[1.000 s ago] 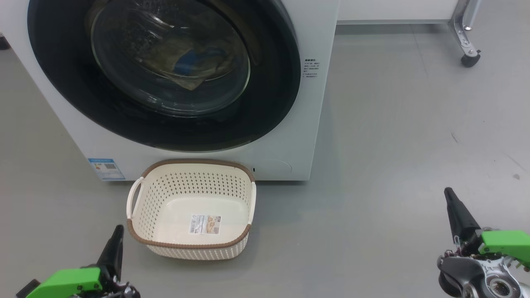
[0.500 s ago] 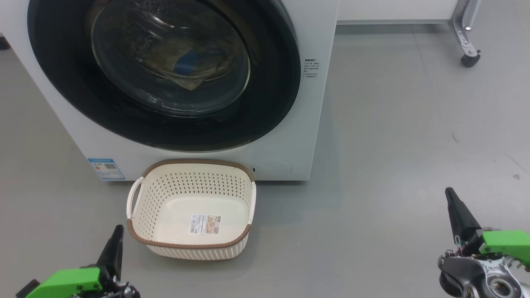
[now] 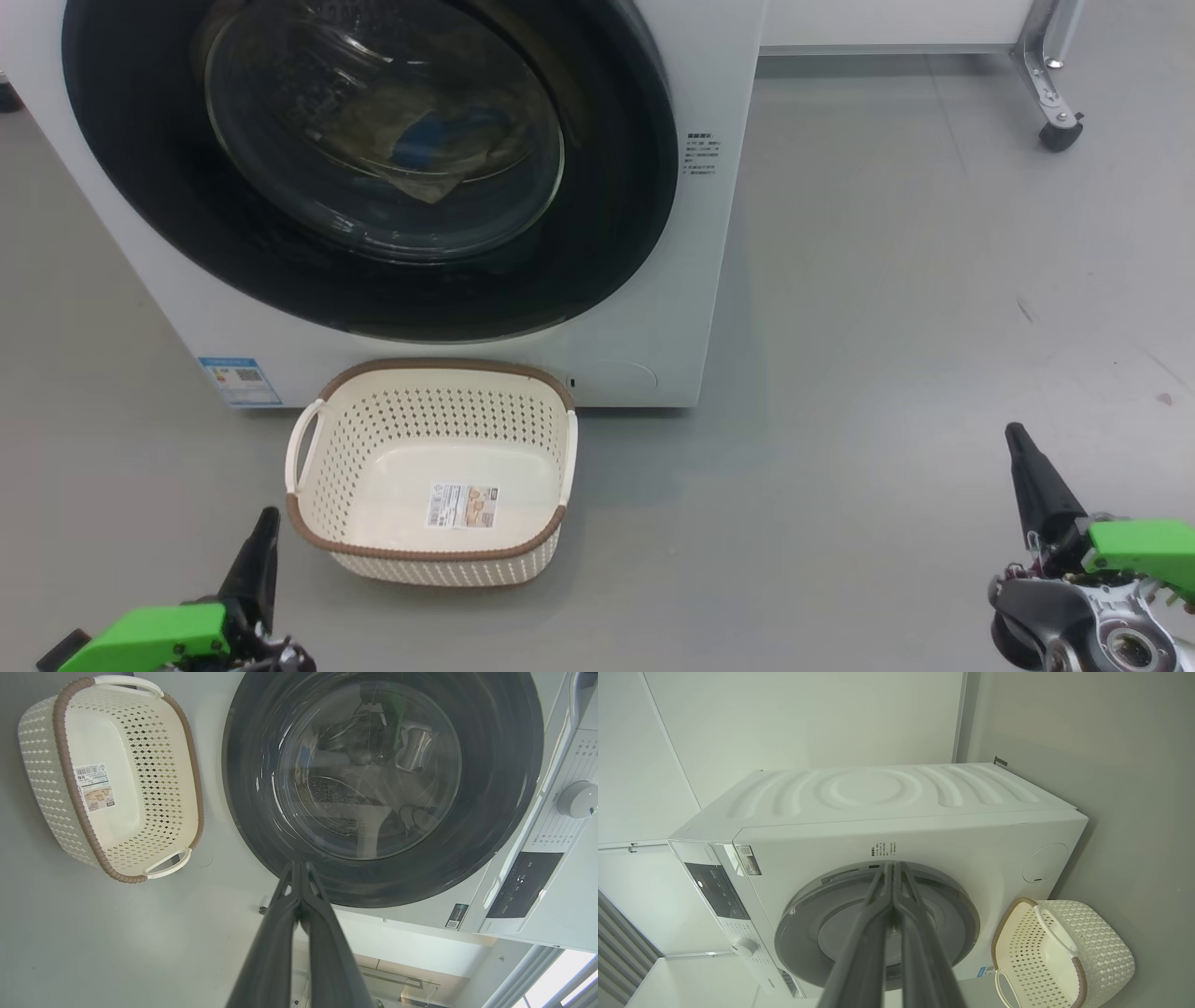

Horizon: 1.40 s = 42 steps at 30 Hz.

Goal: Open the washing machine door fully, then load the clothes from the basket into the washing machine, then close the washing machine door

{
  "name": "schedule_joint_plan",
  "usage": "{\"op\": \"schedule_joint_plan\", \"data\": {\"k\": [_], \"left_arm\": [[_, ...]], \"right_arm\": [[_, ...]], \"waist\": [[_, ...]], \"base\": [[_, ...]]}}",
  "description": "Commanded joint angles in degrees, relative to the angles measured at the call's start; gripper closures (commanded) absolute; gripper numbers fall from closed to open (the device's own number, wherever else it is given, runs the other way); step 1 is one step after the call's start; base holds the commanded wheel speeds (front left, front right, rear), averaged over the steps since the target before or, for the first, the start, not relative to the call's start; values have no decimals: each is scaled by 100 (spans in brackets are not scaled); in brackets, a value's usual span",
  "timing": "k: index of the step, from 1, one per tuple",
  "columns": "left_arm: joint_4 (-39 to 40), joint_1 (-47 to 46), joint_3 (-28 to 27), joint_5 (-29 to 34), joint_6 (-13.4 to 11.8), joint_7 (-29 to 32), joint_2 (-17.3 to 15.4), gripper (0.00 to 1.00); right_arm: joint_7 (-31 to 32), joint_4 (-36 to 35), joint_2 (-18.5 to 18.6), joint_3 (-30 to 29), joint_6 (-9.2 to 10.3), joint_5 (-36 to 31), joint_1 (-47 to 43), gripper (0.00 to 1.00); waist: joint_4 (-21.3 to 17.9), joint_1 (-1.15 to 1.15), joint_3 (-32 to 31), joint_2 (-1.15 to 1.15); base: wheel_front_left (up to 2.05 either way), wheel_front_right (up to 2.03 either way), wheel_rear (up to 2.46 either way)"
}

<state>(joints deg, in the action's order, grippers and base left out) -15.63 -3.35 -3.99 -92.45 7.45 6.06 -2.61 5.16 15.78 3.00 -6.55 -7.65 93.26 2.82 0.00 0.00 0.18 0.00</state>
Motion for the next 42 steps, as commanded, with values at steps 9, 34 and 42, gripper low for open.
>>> {"op": "schedule_joint_plan", "data": {"k": [9, 34, 42], "left_arm": [[159, -282, -231, 10, 3, 26, -46, 100], [159, -282, -240, 18, 3, 33, -40, 100], [159, -283, -242, 20, 3, 34, -38, 100]], "right_arm": [[70, -180, 46, 82, 16, -44, 329, 100], [89, -179, 29, 58, 16, -64, 332, 100], [94, -178, 24, 51, 16, -70, 332, 100]], "waist": [[0, 0, 0, 0], [0, 0, 0, 0], [0, 0, 0, 0]], "base": [[0, 0, 0], [0, 0, 0], [0, 0, 0]]}}
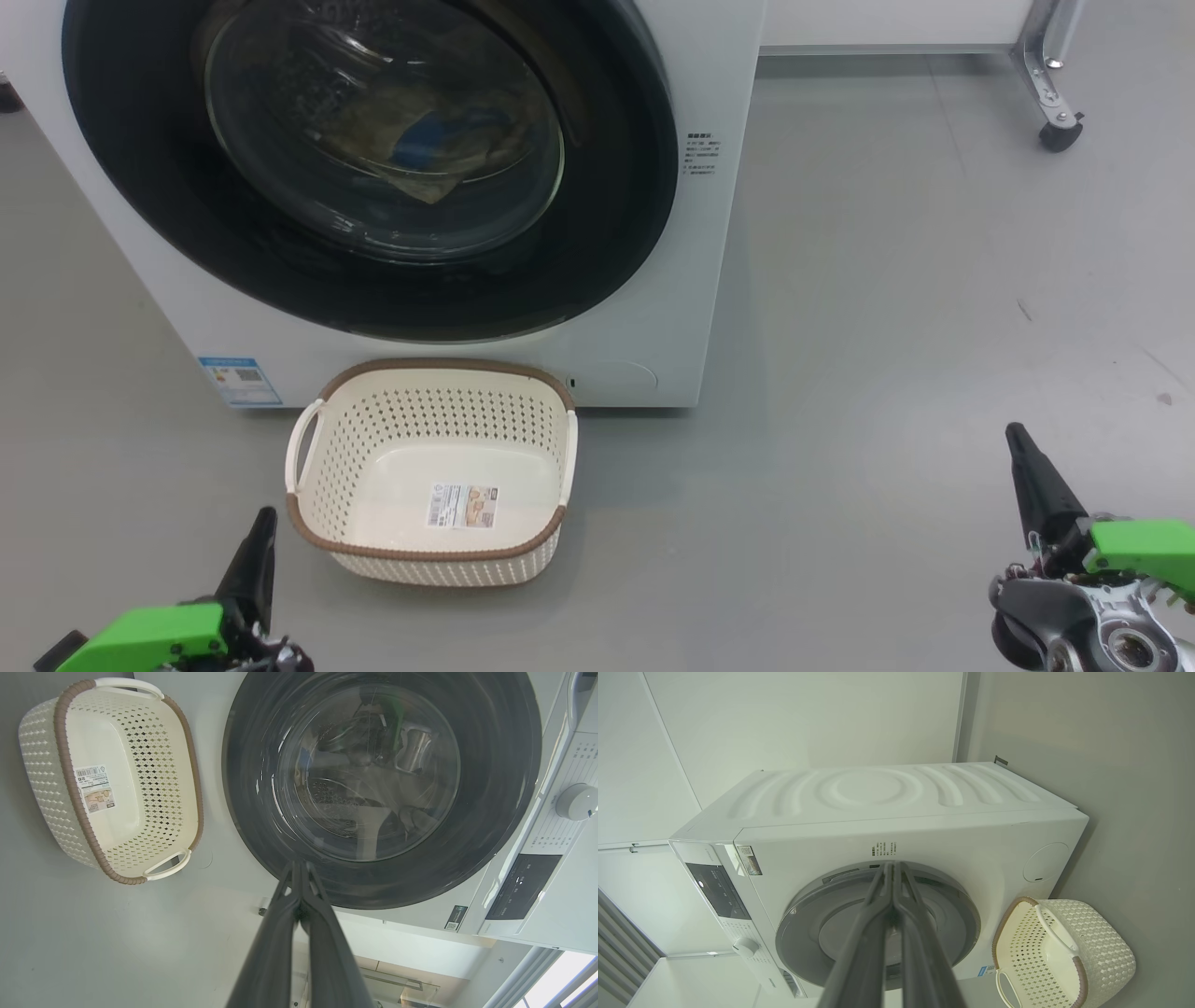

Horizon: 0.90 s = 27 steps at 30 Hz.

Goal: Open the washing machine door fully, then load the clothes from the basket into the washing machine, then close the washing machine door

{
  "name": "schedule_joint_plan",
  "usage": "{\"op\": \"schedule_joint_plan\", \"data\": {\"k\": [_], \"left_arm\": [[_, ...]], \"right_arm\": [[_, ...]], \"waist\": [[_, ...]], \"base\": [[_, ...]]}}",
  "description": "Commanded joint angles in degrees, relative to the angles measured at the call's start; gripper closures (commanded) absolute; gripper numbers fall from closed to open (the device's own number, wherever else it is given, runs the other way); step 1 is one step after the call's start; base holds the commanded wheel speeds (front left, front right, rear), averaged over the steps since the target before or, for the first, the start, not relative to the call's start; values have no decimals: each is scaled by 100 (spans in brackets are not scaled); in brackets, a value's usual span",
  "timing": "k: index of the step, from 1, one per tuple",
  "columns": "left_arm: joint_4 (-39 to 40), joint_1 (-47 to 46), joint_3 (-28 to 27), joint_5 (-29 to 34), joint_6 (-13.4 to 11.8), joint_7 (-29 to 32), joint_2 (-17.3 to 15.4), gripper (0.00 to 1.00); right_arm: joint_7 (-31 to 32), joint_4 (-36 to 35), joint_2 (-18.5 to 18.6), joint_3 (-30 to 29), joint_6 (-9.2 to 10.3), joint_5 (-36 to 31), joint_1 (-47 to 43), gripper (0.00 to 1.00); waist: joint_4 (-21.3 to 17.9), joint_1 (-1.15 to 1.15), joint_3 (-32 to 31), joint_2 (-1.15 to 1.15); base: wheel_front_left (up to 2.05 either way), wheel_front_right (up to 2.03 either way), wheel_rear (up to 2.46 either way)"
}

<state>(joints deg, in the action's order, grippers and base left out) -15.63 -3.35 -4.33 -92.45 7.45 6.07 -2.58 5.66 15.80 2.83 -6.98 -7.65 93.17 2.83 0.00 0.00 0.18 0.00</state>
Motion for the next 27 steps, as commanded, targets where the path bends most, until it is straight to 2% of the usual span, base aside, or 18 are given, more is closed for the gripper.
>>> {"op": "schedule_joint_plan", "data": {"k": [1, 27], "left_arm": [[159, -283, -209, 20, 3, 34, -42, 100], [159, -283, -214, 25, 3, 38, -37, 100]], "right_arm": [[45, -180, 42, 93, 16, -62, 331, 100], [59, -180, 29, 75, 16, -76, 332, 100]], "waist": [[0, 0, 0, 0], [0, 0, 0, 0]], "base": [[0, 0, 0], [0, 0, 0]]}}
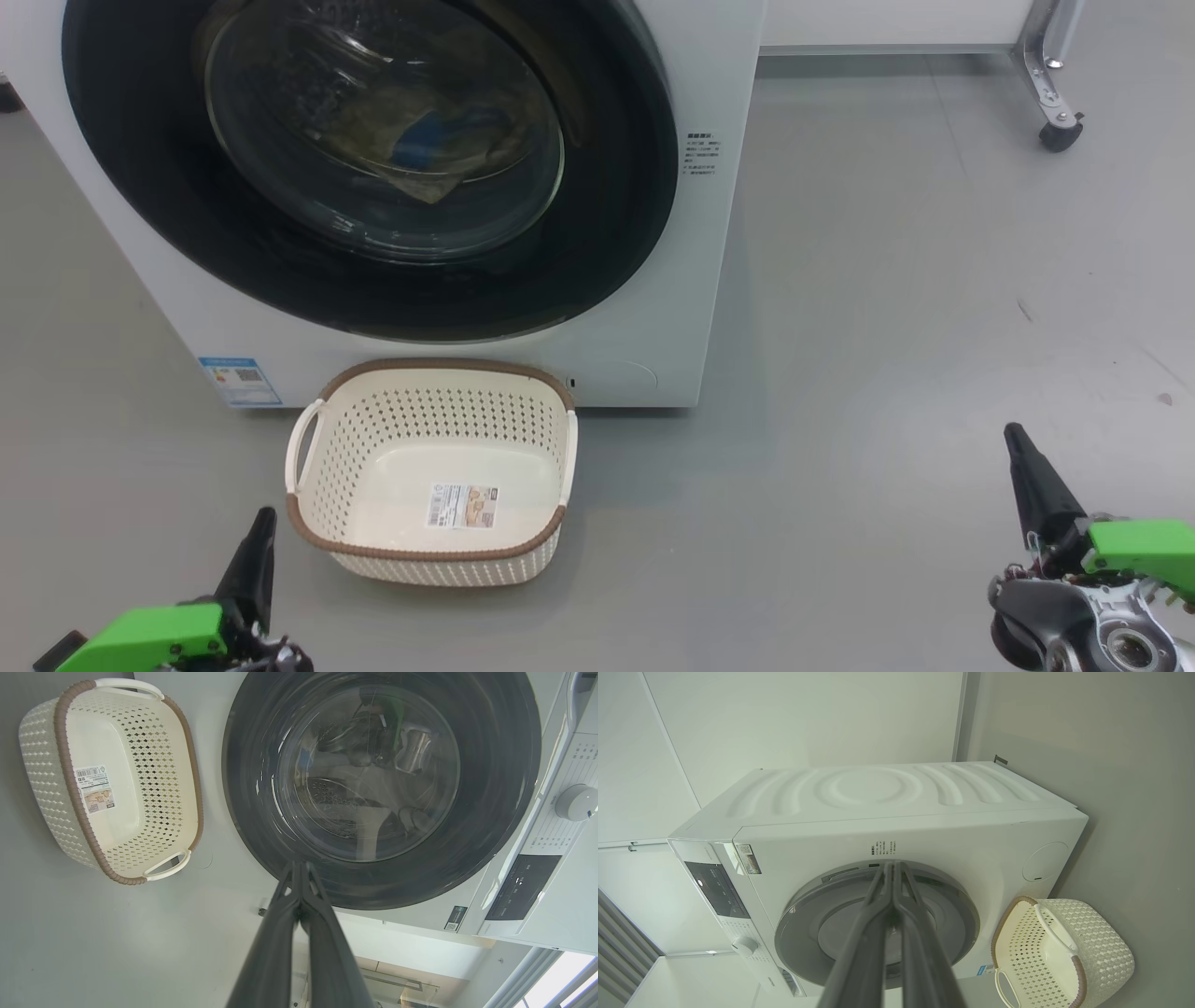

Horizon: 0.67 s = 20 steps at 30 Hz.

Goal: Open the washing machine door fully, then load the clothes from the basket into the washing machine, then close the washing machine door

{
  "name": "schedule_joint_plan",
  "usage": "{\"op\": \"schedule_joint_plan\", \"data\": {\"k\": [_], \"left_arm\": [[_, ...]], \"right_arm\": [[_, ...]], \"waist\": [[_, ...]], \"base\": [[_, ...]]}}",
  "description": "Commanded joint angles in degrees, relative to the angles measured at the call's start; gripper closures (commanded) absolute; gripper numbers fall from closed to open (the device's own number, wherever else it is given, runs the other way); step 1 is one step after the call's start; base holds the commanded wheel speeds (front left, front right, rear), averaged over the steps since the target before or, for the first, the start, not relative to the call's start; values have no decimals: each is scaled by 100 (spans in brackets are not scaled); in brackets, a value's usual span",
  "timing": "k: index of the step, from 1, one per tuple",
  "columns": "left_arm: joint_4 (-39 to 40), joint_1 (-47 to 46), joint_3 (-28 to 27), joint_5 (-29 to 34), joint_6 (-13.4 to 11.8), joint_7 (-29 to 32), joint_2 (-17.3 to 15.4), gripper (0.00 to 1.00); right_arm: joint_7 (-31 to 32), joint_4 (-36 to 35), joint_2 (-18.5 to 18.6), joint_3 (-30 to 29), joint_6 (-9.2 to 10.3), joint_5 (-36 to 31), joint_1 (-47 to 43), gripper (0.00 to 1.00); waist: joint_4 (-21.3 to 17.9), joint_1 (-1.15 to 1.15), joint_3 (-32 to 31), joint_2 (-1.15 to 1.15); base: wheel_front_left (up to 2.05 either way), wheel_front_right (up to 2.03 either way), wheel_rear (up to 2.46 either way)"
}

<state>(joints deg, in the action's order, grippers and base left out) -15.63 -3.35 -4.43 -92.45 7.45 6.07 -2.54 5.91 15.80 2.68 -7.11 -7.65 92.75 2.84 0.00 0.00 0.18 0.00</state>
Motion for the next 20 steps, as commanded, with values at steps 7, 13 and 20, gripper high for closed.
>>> {"op": "schedule_joint_plan", "data": {"k": [7, 13, 20], "left_arm": [[159, -283, -206, 26, 3, 39, -40, 100], [159, -283, -207, 26, 3, 40, -39, 100], [159, -283, -208, 27, 3, 41, -39, 100]], "right_arm": [[38, -179, 42, 85, 16, -38, 332, 100], [39, -179, 41, 83, 16, -40, 332, 100], [42, -179, 38, 80, 16, -42, 333, 100]], "waist": [[0, 0, 0, 0], [0, 0, 0, 0], [0, 0, 0, 0]], "base": [[0, 0, 0], [0, 0, 0], [0, 0, 0]]}}
